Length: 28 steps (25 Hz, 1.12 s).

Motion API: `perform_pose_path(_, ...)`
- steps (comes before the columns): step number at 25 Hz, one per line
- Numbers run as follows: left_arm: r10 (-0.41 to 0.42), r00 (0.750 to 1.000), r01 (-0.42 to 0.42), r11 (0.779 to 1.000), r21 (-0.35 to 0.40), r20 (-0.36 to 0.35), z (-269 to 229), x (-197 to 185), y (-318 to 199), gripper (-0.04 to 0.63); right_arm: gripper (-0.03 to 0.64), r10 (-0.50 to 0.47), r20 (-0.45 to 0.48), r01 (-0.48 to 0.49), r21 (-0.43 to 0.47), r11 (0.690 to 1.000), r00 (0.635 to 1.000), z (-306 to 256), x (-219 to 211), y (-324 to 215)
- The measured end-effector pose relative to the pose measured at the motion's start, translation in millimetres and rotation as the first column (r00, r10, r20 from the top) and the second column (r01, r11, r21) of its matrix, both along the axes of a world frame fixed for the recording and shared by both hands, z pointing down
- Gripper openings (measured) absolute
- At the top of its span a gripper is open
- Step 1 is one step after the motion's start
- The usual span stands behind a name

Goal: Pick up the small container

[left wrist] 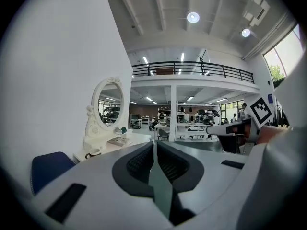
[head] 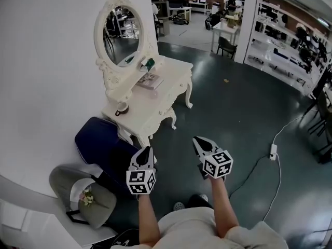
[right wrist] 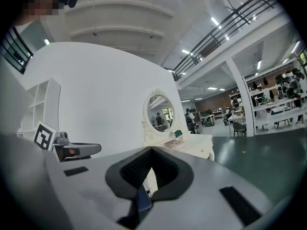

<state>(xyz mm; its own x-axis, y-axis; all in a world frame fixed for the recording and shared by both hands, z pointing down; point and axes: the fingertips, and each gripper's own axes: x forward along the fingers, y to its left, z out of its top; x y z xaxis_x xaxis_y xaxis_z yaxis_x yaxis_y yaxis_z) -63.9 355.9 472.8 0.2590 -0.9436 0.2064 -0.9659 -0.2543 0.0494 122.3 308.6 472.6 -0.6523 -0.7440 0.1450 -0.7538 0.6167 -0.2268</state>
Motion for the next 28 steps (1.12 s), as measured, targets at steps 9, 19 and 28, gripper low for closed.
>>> perform_pose_path(9, 0.037, 0.998, -0.035, 0.999, 0.038, -0.044, 6.0, -8.1, 3.1, 0.144, 0.015, 0.011, 0.019, -0.010, -0.040, 0.999, 1.000, 13.1, -4.7, -3.7)
perform_pose_path(19, 0.057, 0.997, -0.055, 0.998, 0.036, -0.045, 15.1, -18.4, -18.2, 0.193, 0.015, -0.017, -0.013, 0.015, -0.103, 0.995, 1.000, 36.6, -24.1, -35.5)
perform_pose_path(28, 0.000, 0.999, 0.002, 0.999, 0.045, -0.046, 11.4, -48.7, -83.8, 0.193, 0.015, -0.101, 0.044, 0.107, -0.155, 0.982, 0.994, 41.2, -60.8, -103.0)
